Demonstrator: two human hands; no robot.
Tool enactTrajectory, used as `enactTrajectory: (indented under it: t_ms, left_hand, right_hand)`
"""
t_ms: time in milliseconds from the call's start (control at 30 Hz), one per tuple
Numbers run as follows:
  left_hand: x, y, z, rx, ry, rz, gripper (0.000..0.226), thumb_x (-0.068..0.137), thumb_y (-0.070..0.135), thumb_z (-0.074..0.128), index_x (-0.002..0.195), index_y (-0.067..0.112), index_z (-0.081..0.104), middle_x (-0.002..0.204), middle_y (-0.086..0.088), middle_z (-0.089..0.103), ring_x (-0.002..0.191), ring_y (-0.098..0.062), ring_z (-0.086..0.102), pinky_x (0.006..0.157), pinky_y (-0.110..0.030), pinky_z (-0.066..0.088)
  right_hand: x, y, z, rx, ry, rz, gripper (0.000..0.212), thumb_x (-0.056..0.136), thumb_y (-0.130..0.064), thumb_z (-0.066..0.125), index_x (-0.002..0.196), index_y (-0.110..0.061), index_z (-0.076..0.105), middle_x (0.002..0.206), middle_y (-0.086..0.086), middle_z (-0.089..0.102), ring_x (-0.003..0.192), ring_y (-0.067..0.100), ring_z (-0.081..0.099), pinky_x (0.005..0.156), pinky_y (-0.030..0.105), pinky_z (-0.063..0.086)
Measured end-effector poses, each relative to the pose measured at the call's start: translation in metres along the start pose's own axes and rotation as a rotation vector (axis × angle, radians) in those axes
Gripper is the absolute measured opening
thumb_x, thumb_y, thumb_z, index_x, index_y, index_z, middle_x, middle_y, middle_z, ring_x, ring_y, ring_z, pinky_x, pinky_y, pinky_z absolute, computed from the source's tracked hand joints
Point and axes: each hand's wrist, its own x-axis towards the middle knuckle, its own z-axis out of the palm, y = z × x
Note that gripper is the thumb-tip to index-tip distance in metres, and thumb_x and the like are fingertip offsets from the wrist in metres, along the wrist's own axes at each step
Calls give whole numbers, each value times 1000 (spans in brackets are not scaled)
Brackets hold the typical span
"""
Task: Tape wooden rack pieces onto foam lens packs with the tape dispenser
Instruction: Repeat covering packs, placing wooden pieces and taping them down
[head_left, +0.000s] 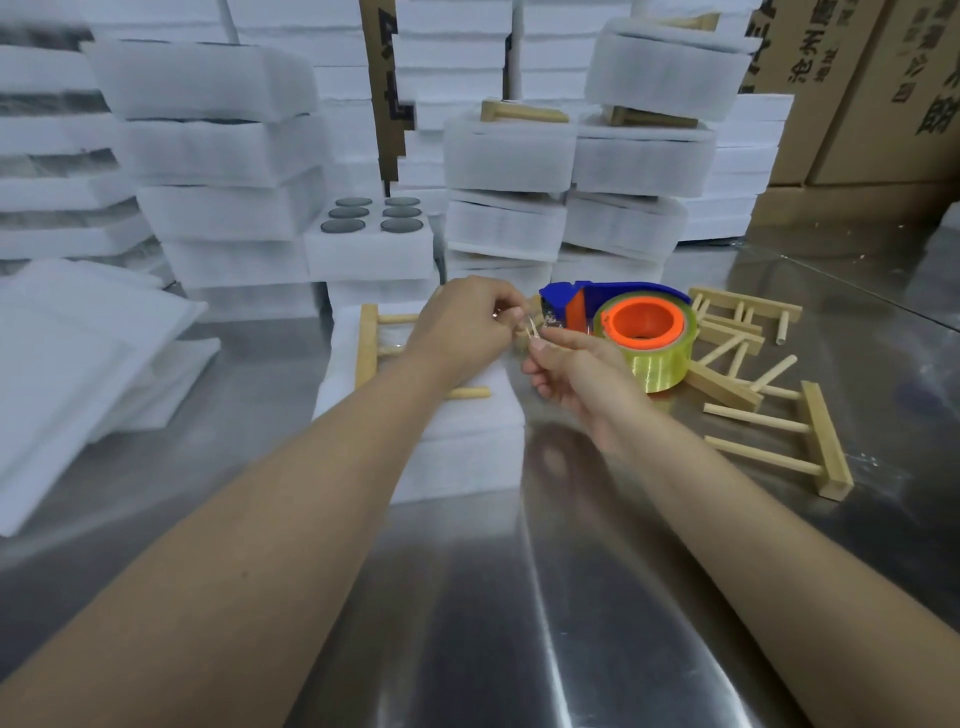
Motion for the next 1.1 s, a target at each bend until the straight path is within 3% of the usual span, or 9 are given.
enactTrajectory:
  t_ms: [167, 233, 300, 367, 500, 667, 800, 933, 1100]
  left_hand:
    - [0, 0, -2, 13, -36, 36, 21, 90, 11, 55, 100, 19, 73, 92, -1, 74, 92, -22, 66, 87, -39, 51]
    - [-2, 1, -2, 3, -41, 28, 26, 91, 13, 56, 110, 21, 72, 101, -1, 74, 101, -21, 65, 92, -37, 50]
    - [-3, 2, -2, 18, -60, 18, 31, 91, 15, 57, 118, 25, 69, 107, 1, 73, 105, -19, 64, 94, -36, 49]
    - [-2, 3, -2, 34, -71, 9, 32, 91, 16, 56, 119, 28, 69, 108, 3, 73, 104, -19, 64, 93, -36, 49]
    - [-3, 4, -1, 42, -56, -2, 34, 91, 18, 56, 120, 30, 67, 111, 5, 72, 104, -18, 64, 93, -35, 49]
    - [-2, 4, 1, 19, 27, -14, 34, 91, 21, 55, 122, 27, 67, 112, 8, 72, 112, -12, 60, 95, -28, 46]
    - [1, 6, -5, -304, 276, -123, 38, 95, 14, 43, 128, 17, 62, 116, 5, 70, 110, -11, 60, 98, -28, 45]
    - [2, 7, -9, -542, 423, -242, 36, 97, 13, 38, 125, 16, 61, 102, 8, 69, 90, -5, 58, 88, -36, 50]
    - [1, 8, -9, -559, 427, -260, 35, 96, 13, 34, 119, 19, 61, 97, 7, 70, 90, -6, 56, 85, -36, 50]
  right_hand:
    - [-3, 8, -1, 43, 12, -38, 6, 93, -17, 62, 89, -13, 65, 66, -1, 70, 56, 9, 61, 48, 15, 43]
    - [-3, 15, 4, -81, 96, -116, 11, 95, -26, 58, 87, -20, 63, 79, -3, 74, 68, 10, 69, 47, 18, 38]
    - [-1, 22, 11, -161, 150, -202, 15, 96, -29, 57, 84, -21, 61, 93, -1, 73, 89, 11, 69, 53, 20, 42]
    - [0, 24, 16, -151, 177, -212, 19, 94, -33, 60, 86, -16, 61, 101, 7, 69, 96, 16, 66, 52, 22, 48]
    - [1, 22, 14, -68, 200, -201, 22, 94, -27, 61, 78, -11, 60, 78, 7, 66, 69, 14, 67, 52, 22, 51]
    - [3, 15, 11, 137, 218, -116, 23, 94, -13, 60, 73, -7, 58, 61, 0, 60, 53, 15, 64, 47, 19, 48]
    - [4, 11, 13, 214, 244, 3, 18, 92, -8, 60, 74, -5, 61, 49, 0, 48, 39, 13, 57, 41, 18, 46]
    - [5, 15, 14, 78, 273, 36, 20, 88, -12, 63, 68, -8, 59, 44, -1, 48, 38, 14, 57, 38, 18, 41]
    - [3, 23, 14, -549, 352, -145, 30, 93, -21, 54, 63, -13, 54, 61, 4, 59, 58, 20, 60, 55, 28, 46]
